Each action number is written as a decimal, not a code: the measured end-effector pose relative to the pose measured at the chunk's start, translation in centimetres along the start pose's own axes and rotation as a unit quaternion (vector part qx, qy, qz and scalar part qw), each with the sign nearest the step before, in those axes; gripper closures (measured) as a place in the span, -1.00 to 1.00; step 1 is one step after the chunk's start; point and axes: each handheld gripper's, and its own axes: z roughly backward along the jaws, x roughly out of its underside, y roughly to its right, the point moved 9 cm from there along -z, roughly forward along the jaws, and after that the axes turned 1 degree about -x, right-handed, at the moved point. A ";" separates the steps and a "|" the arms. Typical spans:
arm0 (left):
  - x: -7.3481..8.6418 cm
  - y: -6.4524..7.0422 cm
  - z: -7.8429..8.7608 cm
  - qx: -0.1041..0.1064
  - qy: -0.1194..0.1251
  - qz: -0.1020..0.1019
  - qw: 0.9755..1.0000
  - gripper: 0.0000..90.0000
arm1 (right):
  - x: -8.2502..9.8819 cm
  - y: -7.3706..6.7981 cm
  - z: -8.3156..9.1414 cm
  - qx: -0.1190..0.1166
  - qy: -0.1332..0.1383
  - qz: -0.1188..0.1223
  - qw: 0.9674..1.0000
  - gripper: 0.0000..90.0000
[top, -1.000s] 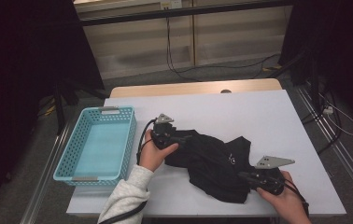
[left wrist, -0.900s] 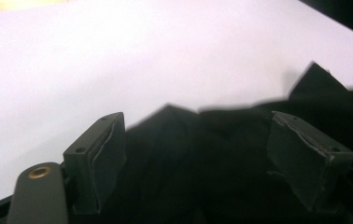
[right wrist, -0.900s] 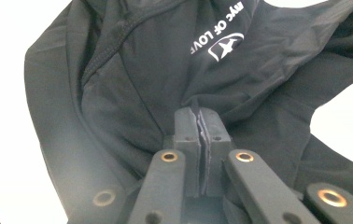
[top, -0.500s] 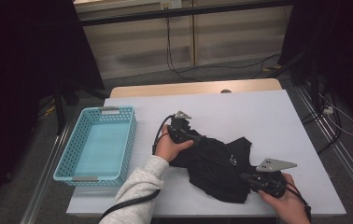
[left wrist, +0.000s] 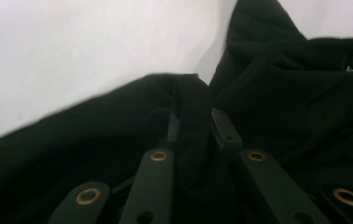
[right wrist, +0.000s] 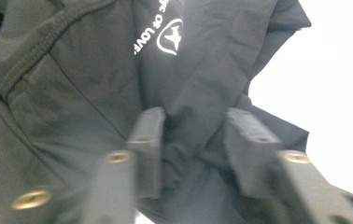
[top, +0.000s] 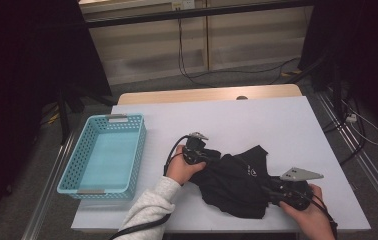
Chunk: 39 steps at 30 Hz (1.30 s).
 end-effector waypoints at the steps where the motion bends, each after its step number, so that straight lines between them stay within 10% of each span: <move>1: 0.2 0.1 0.2 0.000 0.000 -0.003 1.000 0.81 | 0.0 0.0 0.0 0.000 0.000 0.000 1.000 0.40; 2: 0.4 0.1 0.5 -0.002 0.000 -0.006 1.000 0.81 | -0.3 -0.1 -0.5 -0.014 0.002 0.000 1.000 0.78; 4: 0.7 0.0 1.3 -0.008 0.006 -0.006 1.000 0.81 | -0.6 -0.1 -0.8 -0.020 0.004 -0.002 1.000 0.86; 14: 2.6 0.1 4.3 -0.010 0.037 0.011 0.999 0.81 | -5.4 1.0 -6.2 0.009 0.026 0.031 0.999 0.90; 22: 3.0 0.0 5.0 -0.010 0.053 0.020 0.998 0.81 | -9.7 -2.1 -9.5 -0.017 0.048 0.046 0.998 0.92; 29: 3.3 0.0 5.4 -0.012 0.063 0.018 0.998 0.81 | -10.3 -2.9 -6.8 -0.035 0.076 0.046 0.995 0.92; 39: 3.0 0.7 4.7 -0.012 0.051 0.009 0.999 0.81 | -4.7 -1.5 -0.3 -0.060 0.060 0.020 0.996 0.92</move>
